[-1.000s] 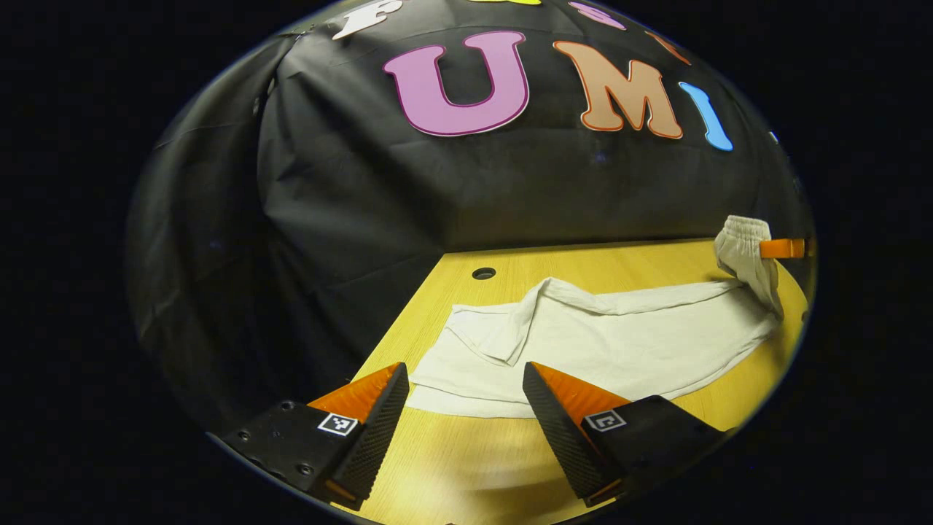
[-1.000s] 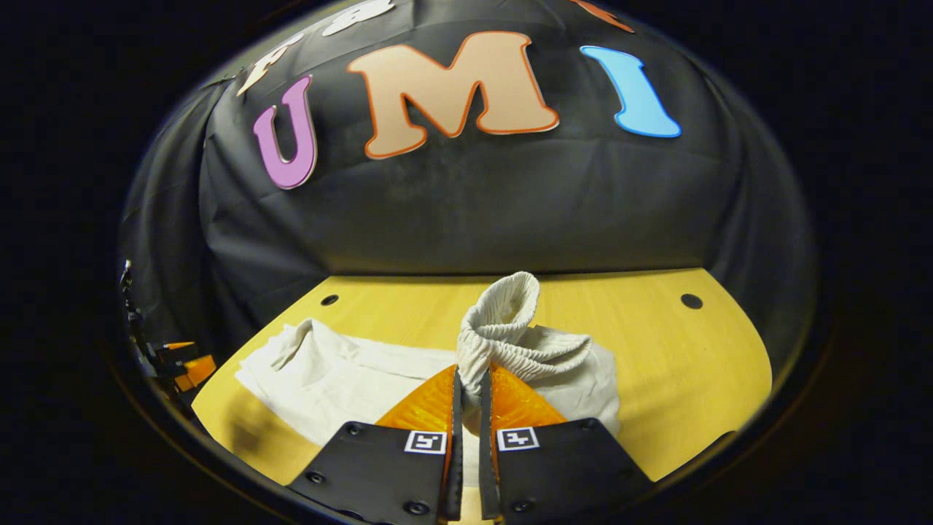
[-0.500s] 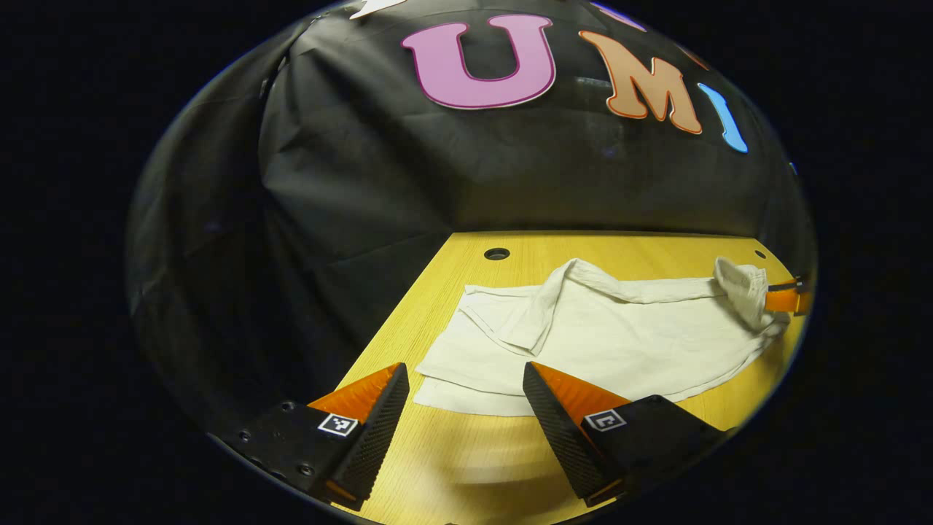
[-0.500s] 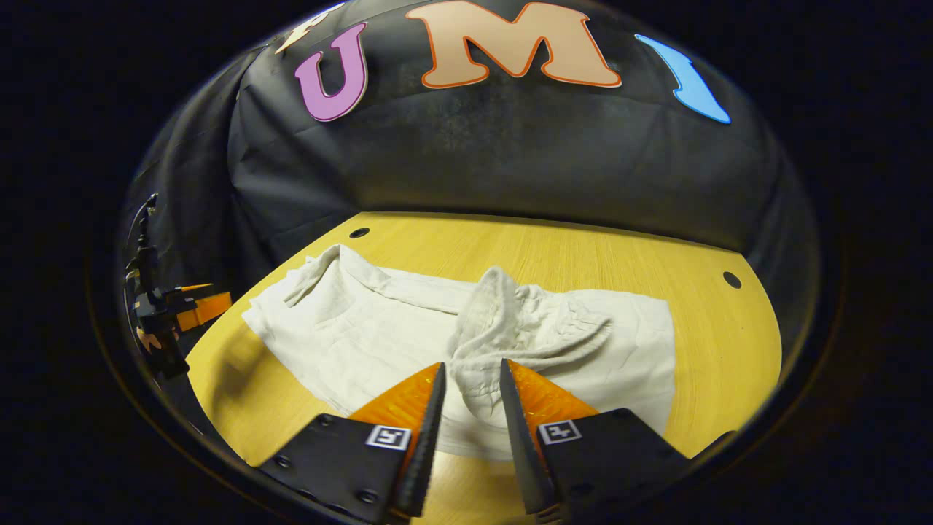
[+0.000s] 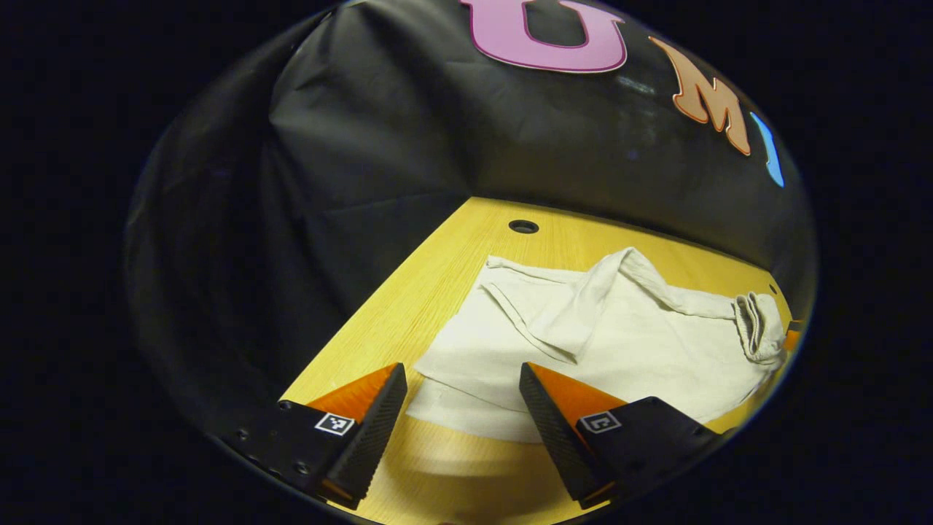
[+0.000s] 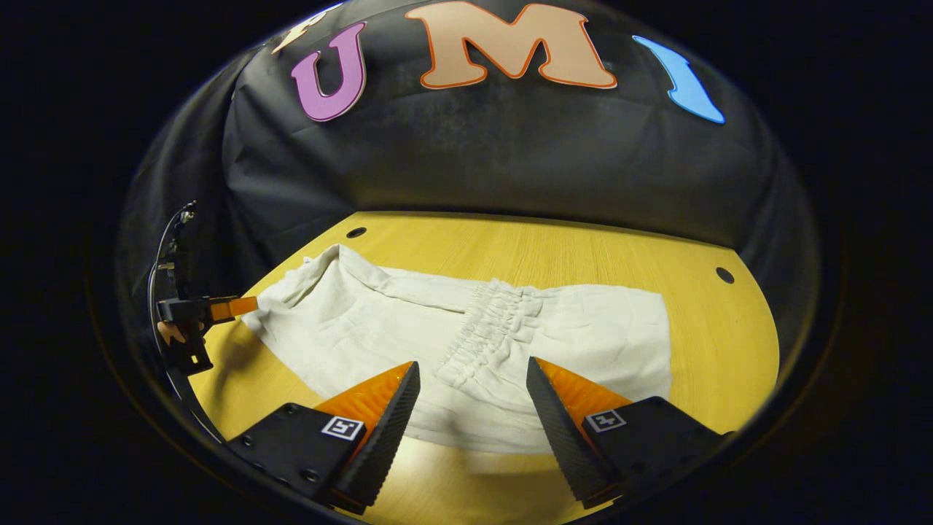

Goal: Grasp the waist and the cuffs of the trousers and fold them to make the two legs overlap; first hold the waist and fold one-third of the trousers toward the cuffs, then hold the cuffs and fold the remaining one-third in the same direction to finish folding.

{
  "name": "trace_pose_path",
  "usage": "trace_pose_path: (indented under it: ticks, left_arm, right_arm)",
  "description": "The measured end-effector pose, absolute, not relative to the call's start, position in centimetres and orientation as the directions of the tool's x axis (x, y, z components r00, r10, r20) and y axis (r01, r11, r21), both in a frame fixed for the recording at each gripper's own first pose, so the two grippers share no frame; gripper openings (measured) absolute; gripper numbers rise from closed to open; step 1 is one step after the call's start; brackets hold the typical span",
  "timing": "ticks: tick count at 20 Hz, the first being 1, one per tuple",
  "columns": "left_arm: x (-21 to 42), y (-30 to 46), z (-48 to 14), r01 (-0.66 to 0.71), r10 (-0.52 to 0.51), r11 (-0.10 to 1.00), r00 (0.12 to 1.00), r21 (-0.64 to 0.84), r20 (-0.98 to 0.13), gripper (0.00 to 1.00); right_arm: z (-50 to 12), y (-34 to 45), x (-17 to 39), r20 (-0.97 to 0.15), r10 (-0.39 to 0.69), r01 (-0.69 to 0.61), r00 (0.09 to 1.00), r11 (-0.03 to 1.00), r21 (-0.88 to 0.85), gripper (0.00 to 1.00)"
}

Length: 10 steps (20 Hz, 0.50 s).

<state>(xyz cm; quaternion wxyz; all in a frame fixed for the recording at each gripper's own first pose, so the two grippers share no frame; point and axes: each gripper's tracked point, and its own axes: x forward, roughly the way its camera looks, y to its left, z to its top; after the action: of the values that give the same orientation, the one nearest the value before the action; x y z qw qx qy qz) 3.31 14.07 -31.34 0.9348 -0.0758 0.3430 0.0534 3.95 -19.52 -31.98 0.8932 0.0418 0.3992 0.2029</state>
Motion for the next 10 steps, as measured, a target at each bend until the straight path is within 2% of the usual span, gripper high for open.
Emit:
trace_pose_path:
  ticks: [4, 5, 6, 9, 10]
  left_arm:
    - [2.8, 13.9, -32.3, -0.138, 0.028, 0.985, 0.713, -0.102, -0.700, 0.95]
    - [3.0, 14.0, -32.2, -0.139, 0.038, 0.986, 0.715, -0.089, -0.698, 0.96]
    - [3.3, 13.8, -32.2, -0.142, 0.045, 0.986, 0.722, -0.085, -0.690, 0.97]
    - [3.1, 13.9, -32.2, -0.154, 0.054, 0.984, 0.721, -0.084, -0.690, 0.96]
    - [3.2, 14.2, -32.0, -0.154, 0.052, 0.984, 0.725, -0.089, -0.687, 0.96]
  right_arm:
    - [-31.5, -19.7, 4.0, -0.695, 0.373, -0.319, 0.615, 0.923, 0.214, 0.94]
    - [-31.3, -19.8, 4.1, -0.694, 0.368, -0.319, 0.619, 0.925, 0.206, 0.87]
    - [-31.3, -20.0, 4.0, -0.693, 0.360, -0.320, 0.624, 0.927, 0.193, 0.94]
    - [-30.8, -20.6, 3.7, -0.690, 0.351, -0.330, 0.633, 0.929, 0.170, 0.94]
    - [-30.7, -20.8, 3.6, -0.689, 0.351, -0.332, 0.634, 0.928, 0.167, 0.98]
